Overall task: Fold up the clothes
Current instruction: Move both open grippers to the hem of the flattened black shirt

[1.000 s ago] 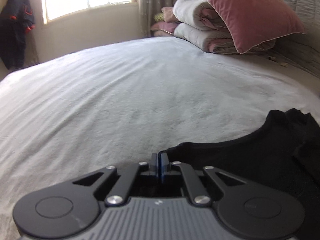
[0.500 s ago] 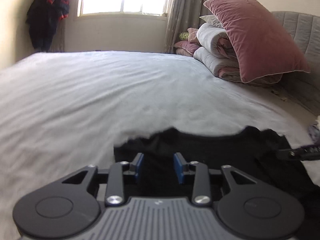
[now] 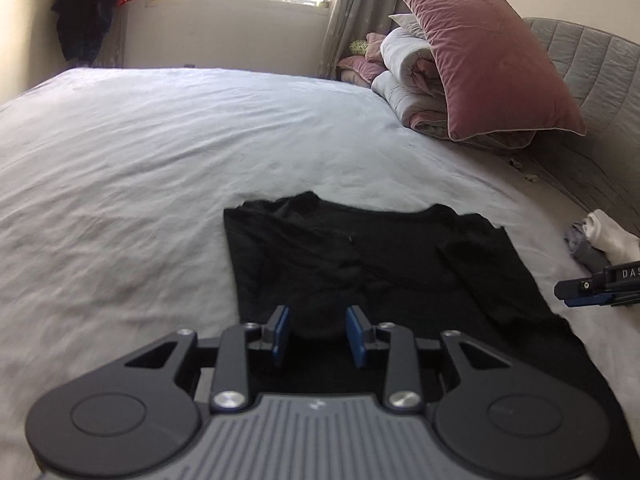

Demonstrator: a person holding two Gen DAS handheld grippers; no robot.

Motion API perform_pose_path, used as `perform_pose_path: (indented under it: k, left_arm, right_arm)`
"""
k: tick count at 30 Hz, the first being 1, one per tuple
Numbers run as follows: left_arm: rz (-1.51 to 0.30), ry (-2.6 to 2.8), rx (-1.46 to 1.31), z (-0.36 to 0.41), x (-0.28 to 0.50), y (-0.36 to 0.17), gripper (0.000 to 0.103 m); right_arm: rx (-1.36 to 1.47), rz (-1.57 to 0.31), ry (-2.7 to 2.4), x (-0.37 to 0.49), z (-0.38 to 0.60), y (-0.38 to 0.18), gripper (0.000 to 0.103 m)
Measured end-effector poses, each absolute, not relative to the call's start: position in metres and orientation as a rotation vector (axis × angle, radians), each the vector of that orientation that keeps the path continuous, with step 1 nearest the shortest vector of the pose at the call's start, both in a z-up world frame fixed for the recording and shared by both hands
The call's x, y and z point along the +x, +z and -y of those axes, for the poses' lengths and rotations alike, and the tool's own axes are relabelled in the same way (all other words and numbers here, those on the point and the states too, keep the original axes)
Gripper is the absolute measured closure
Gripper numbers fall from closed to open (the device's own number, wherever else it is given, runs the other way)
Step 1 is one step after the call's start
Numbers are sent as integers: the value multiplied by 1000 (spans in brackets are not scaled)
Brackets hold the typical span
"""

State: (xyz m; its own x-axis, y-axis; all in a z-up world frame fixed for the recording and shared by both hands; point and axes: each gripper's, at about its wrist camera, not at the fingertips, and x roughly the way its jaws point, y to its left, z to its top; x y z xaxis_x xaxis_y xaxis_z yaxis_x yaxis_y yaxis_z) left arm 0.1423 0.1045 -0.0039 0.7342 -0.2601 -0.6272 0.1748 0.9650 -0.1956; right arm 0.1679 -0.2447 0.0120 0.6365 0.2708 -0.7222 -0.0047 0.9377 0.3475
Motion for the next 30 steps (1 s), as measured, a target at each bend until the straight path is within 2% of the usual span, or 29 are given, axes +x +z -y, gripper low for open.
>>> perform_pose_path:
  k: [7, 14, 30]
  left_arm:
    - [-777, -250, -162, -115, 92, -1, 65]
    - [-866, -290, -190, -123, 47, -3, 64]
    - [-1100, -403, -167, -128, -51, -17, 64]
  right_arm:
    - [440, -891, 275, 124, 256, 9, 56]
    - [303, -953, 281, 77, 251, 7, 55]
    - [292, -1045, 313, -38, 282, 0, 54]
